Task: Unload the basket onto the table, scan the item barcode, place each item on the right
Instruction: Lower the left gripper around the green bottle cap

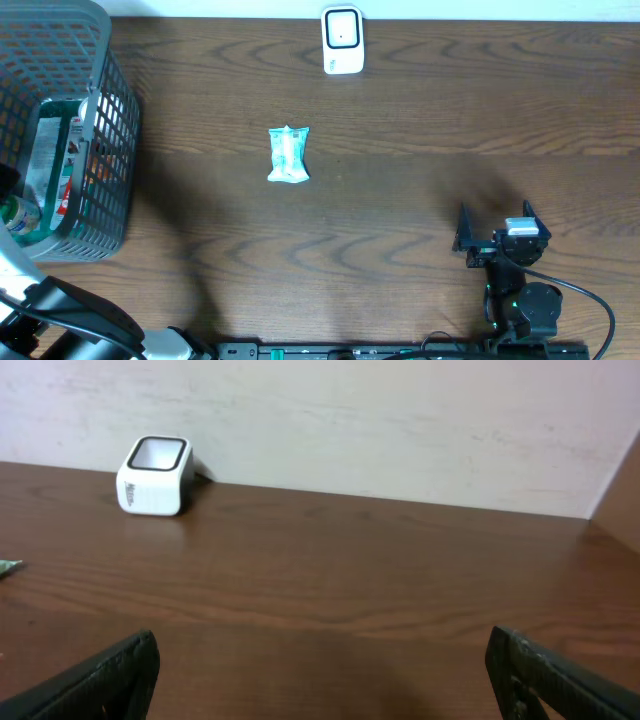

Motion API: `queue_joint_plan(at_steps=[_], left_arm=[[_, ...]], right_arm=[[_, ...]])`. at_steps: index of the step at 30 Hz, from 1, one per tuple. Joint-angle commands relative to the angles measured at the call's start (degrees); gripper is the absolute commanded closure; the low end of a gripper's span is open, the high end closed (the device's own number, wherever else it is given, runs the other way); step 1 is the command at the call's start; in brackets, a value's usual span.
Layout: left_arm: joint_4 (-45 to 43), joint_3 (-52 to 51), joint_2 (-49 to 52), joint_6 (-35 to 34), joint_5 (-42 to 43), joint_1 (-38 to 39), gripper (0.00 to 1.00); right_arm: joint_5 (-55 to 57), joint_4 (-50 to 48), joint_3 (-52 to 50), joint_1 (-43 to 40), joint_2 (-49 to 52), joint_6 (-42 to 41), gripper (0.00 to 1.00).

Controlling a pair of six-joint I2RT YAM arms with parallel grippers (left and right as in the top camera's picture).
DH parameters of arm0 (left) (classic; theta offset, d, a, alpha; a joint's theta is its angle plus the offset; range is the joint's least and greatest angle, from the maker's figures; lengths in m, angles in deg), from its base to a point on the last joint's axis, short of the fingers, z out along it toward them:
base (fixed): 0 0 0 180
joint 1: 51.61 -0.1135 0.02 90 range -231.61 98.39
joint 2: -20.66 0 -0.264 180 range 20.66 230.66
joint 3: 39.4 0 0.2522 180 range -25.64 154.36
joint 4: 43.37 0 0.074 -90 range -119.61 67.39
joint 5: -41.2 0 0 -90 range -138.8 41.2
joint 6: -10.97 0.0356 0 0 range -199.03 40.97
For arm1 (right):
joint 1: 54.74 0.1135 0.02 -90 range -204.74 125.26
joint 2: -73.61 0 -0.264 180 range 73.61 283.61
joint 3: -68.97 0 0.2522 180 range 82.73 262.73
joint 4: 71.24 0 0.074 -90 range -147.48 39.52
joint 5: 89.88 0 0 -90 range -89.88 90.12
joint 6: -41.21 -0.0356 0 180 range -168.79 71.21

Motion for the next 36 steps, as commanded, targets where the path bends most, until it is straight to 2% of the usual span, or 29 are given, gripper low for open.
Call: queue_joint_plan(at_steps=[1,4,9,13,22,36], left_arm=[[0.3,0.9,-0.3,-0.9,0.7,1.8,0.49],[0.0,0.9,-0.3,-0.8,-1.3,3.3,0.48],[-1.0,0.9,0.2,-0.7,-12.1,3.1,0.23],[-1.0,0.9,2.3,-0.7,-12.2,1.4,0.17],[-2.1,0.9,10.3,-0.7,-9.2,-1.2,0.14],[-6.9,0.8,13.1,-0.7,-8.3,-1.3,0.14]], right_arm=[[-0.3,0.2,-0.1,0.2,0.0,0.6,0.01],[-0.3,0.2,0.0,0.2,0.0,0.6,0.01],[-0.3,0.2,0.0,0.2,0.0,0.6,0.01],[-0.3,0.2,0.0,0.2,0.0,0.6,0.01],[-0.3,0.2,-0.1,0.2,0.0,0.6,0.01],[-0.3,0.2,0.0,0.2,0.0,0.6,0.01]])
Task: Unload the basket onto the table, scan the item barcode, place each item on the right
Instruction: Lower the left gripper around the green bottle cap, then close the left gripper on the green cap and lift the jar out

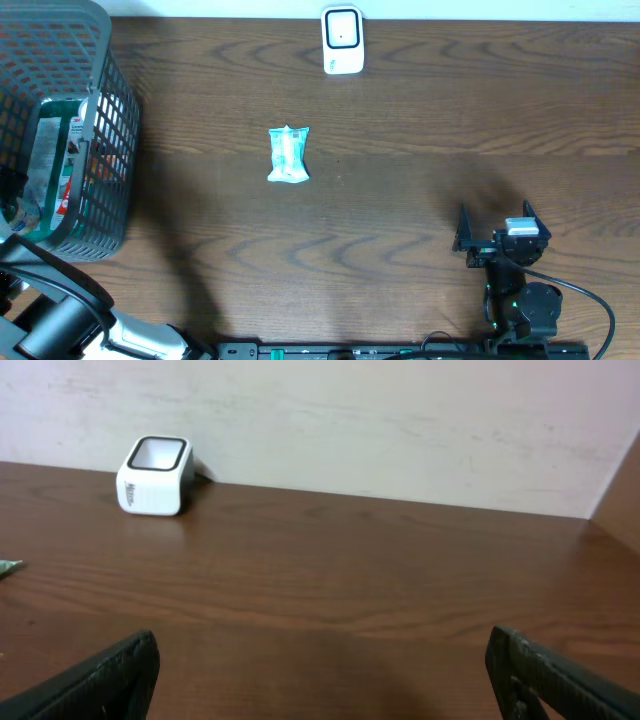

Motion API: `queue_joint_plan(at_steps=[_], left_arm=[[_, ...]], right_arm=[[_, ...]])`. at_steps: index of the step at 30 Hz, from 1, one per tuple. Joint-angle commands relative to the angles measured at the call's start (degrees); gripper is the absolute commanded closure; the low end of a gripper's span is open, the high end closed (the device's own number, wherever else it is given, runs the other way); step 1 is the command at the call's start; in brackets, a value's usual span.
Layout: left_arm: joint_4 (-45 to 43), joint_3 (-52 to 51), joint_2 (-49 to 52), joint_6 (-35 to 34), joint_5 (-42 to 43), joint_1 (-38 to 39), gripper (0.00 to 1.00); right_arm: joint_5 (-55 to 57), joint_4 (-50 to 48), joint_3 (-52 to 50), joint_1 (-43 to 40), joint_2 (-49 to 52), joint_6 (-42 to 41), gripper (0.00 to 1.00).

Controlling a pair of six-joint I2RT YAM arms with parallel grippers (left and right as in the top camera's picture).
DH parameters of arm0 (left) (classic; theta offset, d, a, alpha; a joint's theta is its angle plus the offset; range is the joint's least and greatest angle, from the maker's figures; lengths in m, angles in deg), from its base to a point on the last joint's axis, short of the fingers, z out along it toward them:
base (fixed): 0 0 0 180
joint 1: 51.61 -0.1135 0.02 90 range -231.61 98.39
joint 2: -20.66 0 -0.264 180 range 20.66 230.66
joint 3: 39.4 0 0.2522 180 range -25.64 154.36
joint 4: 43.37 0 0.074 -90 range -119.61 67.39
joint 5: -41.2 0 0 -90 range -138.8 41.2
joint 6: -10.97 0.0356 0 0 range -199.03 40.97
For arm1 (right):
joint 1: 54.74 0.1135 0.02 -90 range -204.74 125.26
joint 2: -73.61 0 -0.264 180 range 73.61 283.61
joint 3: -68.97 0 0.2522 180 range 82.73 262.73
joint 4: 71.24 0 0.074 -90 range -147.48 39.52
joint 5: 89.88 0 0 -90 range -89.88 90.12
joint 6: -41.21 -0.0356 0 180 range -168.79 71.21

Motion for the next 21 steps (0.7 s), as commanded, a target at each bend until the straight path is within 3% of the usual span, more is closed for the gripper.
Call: queue_joint_plan(at_steps=[1,9,13,21], left_arm=[[-0.7,0.8,2.1,0.0,-0.1,-0.3,0.14],[-2.7,0.8,3.3,0.2,-0.1,-0.3,0.14],[-2.8,0.8,3.3,0.1,0.2,-0.2,0.29],[-1.2,0.5,3.3,0.1,5.2,-0.2,0.28]], right_arm=[[-0.3,0.2,-0.1,0.2,0.0,0.6,0.01],[-0.3,0.2,0.0,0.2,0.0,0.6,0.01],[-0.3,0.2,0.0,0.2,0.0,0.6,0.01],[-0.3,0.2,0.0,0.2,0.0,0.6,0.01]])
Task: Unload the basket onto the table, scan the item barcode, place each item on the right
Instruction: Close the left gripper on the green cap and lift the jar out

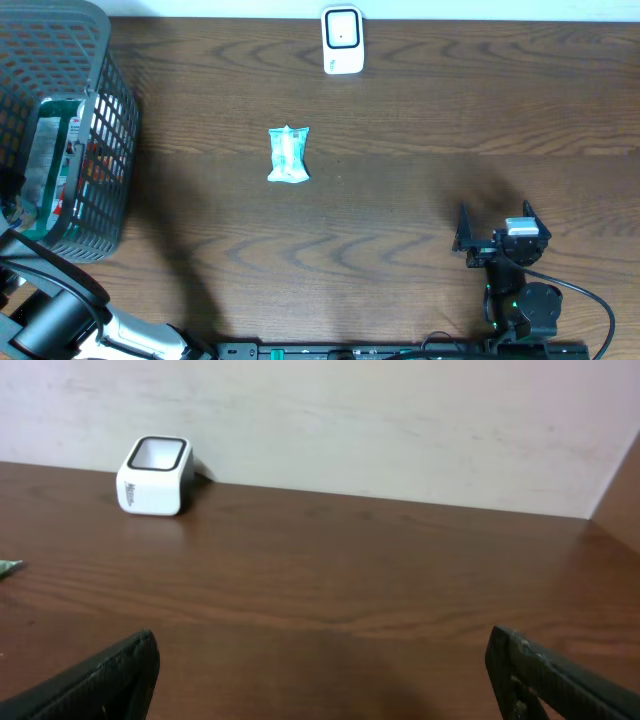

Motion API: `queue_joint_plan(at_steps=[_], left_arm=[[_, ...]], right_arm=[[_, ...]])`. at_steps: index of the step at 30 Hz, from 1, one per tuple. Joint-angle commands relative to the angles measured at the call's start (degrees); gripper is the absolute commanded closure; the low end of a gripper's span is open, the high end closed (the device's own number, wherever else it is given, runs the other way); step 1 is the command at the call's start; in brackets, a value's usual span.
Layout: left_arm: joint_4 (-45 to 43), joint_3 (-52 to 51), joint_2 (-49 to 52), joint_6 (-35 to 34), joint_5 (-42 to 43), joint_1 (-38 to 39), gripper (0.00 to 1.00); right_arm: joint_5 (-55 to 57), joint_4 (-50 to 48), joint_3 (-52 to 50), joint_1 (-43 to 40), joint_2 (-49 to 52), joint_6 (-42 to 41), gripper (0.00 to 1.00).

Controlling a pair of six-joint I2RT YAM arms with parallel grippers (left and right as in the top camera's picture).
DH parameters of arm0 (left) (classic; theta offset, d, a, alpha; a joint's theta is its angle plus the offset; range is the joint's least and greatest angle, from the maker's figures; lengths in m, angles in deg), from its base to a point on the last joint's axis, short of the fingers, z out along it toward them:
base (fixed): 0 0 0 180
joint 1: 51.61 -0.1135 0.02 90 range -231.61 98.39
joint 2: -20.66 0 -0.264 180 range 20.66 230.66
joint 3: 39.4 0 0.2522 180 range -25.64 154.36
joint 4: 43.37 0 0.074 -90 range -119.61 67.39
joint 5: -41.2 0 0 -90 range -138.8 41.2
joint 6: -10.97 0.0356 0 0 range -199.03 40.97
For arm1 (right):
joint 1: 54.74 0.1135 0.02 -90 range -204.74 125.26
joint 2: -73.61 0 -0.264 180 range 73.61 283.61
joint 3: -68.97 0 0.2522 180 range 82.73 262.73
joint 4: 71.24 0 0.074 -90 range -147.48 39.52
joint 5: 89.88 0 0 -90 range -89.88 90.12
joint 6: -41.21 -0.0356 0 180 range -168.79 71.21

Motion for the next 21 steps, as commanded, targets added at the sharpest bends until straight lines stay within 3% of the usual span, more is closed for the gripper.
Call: queue_joint_plan(at_steps=[1,6,21], left_arm=[[1.3,0.4,1.5,0.1,3.2,-0.1,0.25],[1.1,-0.4,1.5,0.1,2.6,-0.1,0.21],[-3.2,-5.1,1.6,0.1,0.4,-0.1,0.23]], right_arm=[[-0.3,0.2,0.0,0.2,0.0,0.6,0.01],[-0.3,0.2,0.0,0.2,0.0,0.6,0.01],[-0.3,0.2,-0.1,0.2,0.0,0.6,0.01]])
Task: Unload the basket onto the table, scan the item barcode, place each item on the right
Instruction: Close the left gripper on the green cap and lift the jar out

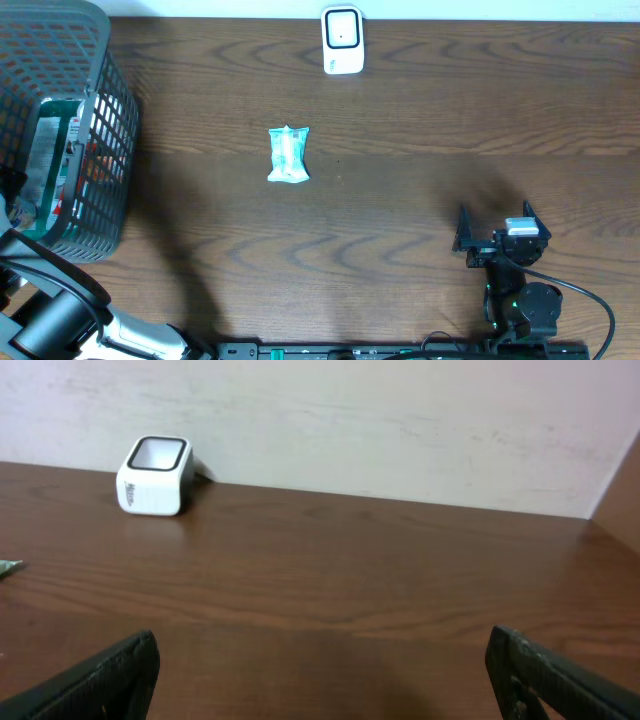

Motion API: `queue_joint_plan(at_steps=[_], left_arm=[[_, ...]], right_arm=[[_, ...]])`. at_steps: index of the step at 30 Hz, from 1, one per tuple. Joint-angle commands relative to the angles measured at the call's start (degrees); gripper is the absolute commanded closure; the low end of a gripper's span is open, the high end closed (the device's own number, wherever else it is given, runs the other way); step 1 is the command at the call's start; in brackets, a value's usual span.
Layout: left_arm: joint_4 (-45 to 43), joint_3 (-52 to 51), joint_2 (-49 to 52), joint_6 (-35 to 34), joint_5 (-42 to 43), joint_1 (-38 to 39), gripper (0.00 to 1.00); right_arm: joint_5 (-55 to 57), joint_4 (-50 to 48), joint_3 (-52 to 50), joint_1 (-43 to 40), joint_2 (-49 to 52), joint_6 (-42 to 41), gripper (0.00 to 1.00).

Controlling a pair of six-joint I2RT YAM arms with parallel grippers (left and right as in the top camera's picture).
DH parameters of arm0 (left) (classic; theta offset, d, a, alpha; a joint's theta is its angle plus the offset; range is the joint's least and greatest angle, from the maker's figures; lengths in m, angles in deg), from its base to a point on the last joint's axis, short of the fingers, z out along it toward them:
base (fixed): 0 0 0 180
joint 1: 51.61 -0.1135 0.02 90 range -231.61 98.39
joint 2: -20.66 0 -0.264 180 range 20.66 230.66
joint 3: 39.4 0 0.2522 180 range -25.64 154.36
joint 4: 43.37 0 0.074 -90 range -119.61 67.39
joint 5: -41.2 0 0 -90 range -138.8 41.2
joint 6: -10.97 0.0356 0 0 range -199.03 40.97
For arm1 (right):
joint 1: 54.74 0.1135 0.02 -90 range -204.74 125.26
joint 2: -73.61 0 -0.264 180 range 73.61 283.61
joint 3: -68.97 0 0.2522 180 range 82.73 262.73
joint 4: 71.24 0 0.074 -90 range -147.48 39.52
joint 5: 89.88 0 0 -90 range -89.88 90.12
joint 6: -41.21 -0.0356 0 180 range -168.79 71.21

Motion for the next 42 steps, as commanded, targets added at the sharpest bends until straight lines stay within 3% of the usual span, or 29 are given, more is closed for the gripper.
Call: queue_joint_plan(at_steps=[1,4,8,19,29,42], left_arm=[[0.8,-2.6,1.9,0.1,1.2,-0.2,0.26],[0.4,-2.6,1.7,0.1,1.3,-0.2,0.41],[0.3,-2.6,0.4,0.1,3.4,-0.1,0.51],[1.1,-2.6,-11.8,-3.1,11.5,-0.1,0.51],[0.0,-2.5,-23.9,-4.4,11.5,2.2,0.51],[2.3,3.5,-39.2,-4.4,9.8,12.3,0.51]], right_arm=[[-0.3,0.2,0.0,0.2,0.0,0.6,0.01],[-0.3,0.2,0.0,0.2,0.0,0.6,0.01],[-0.3,0.2,0.0,0.2,0.0,0.6,0.01],[-0.3,0.2,0.0,0.2,0.0,0.6,0.01],[-0.3,0.3,0.0,0.2,0.0,0.6,0.01],[-0.3,0.3,-0.1,0.2,0.0,0.6,0.01]])
